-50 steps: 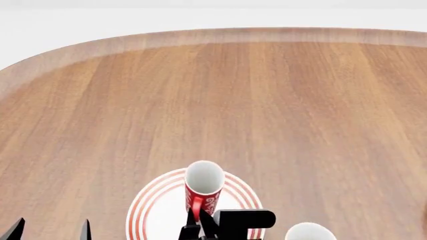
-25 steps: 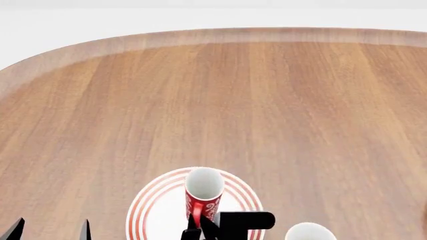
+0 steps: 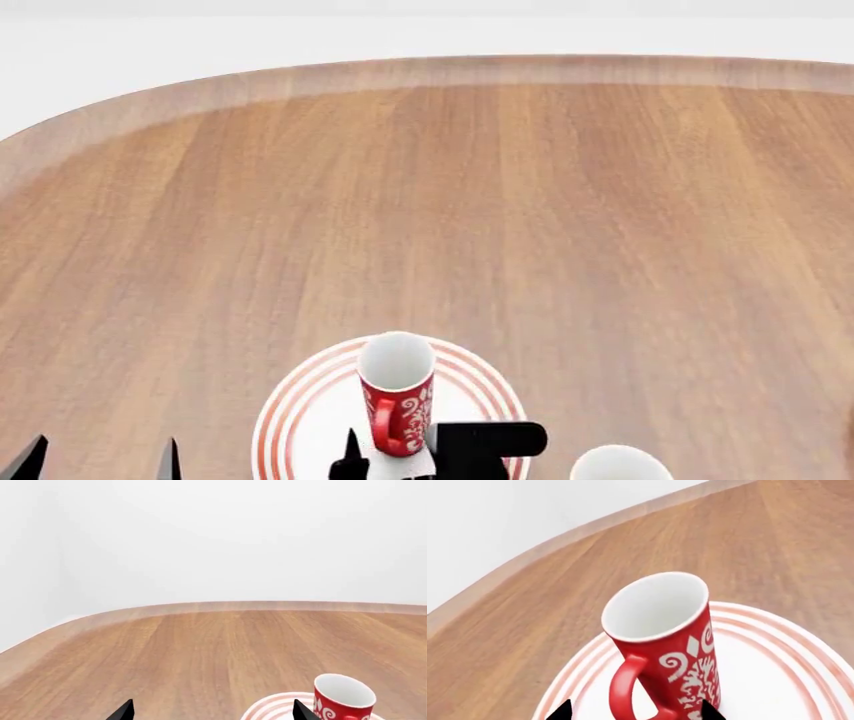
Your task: Put the red mug on the left plate.
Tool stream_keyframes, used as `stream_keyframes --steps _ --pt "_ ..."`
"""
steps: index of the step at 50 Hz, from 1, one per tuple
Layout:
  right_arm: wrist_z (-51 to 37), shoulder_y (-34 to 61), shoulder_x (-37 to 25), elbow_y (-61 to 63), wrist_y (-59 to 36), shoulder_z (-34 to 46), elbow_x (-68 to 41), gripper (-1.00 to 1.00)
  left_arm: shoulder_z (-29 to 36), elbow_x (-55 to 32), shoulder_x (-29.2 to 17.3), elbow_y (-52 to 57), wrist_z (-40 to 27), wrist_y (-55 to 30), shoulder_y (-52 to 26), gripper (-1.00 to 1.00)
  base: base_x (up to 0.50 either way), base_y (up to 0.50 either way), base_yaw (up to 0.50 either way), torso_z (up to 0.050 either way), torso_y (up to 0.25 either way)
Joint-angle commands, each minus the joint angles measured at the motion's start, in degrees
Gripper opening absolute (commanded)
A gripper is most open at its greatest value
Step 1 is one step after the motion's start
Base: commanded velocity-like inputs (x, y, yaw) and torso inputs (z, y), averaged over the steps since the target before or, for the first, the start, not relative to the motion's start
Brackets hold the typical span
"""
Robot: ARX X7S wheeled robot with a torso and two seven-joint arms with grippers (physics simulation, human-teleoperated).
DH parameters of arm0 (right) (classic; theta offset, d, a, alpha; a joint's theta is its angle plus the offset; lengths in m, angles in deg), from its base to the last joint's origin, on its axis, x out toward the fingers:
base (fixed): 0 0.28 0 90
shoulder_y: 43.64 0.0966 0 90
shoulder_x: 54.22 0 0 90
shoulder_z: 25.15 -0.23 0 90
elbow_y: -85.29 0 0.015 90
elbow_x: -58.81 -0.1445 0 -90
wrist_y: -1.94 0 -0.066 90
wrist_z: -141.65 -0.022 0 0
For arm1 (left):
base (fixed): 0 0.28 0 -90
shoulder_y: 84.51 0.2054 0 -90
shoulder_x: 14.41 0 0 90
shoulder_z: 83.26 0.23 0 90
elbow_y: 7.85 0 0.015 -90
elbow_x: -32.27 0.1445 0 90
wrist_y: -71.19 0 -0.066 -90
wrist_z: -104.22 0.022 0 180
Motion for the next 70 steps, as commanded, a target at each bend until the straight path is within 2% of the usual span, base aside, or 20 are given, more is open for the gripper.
stream_keyframes --steps 1,18,28,46,70 --pt "-0.03 -0.03 0.01 0.41 0.85 0.02 -0.01 1.00 -0.03 -0.26 -0.27 0.56 -0.23 -0.09 0.14 1.00 0.00 0.00 0.00 0.000 0.000" --pt "-2.72 -2.39 -0.99 4.71 9.54 0.52 4.06 1.00 -0.13 -0.26 -1.20 3.44 -1.01 -0.28 1.22 1.00 0.00 0.00 0.00 0.000 0.000" --pt "-17.95 -2.32 -11.49 25.40 15.45 4.96 13.08 1.00 -0.11 0.38 -1.86 5.68 -1.69 -0.14 2.18 1.00 0.00 0.00 0.00 0.000 0.000" --pt "-37.39 -1.33 -22.64 46.07 20.60 8.51 29.55 1.00 -0.30 0.33 -3.01 9.12 -2.37 -0.15 3.61 1.00 0.00 0.00 0.00 0.000 0.000" --pt "-50.55 -1.53 -28.64 58.74 19.95 8.15 44.83 1.00 -0.52 0.79 -4.36 13.60 -3.53 -0.02 5.68 1.00 0.00 0.00 0.00 0.000 0.000"
